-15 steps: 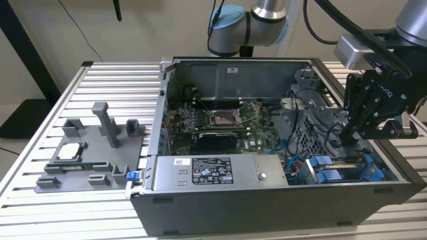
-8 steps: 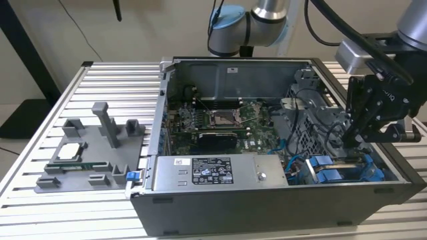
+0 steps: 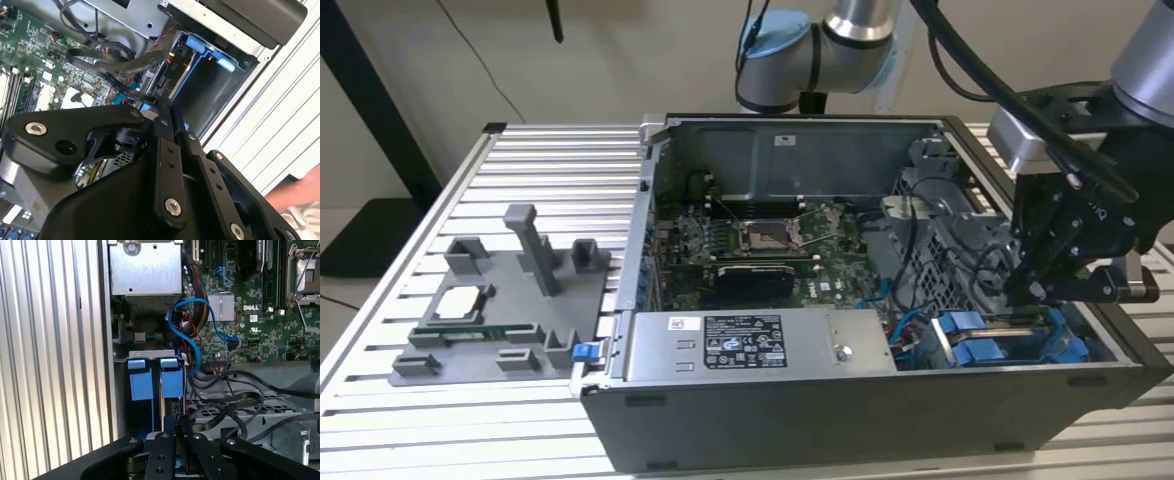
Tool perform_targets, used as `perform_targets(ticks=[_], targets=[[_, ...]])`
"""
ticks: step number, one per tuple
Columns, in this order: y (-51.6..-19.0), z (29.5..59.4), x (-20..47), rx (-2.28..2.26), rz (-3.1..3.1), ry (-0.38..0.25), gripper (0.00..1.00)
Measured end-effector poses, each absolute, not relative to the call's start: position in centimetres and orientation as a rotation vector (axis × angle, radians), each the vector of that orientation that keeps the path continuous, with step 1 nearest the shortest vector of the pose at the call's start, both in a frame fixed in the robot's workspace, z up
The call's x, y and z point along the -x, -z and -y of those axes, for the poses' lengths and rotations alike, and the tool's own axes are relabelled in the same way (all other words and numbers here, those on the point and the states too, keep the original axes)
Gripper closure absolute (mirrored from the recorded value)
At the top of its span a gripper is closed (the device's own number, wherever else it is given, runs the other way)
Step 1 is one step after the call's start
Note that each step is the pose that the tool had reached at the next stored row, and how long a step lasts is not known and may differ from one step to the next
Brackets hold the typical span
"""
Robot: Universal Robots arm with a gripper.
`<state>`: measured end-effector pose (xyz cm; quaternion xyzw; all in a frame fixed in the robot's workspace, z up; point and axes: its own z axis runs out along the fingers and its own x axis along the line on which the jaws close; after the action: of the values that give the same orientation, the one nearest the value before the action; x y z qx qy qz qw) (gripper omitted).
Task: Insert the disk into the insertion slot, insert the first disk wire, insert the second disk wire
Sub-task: 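Insert the second disk wire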
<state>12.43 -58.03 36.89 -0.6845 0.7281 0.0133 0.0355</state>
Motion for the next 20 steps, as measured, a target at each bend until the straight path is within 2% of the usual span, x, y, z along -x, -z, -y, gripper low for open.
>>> perform_targets(ticks=[20], targets=[[-34.9, 58.0, -12.3, 2.071, -2.200, -0.013, 1.00]])
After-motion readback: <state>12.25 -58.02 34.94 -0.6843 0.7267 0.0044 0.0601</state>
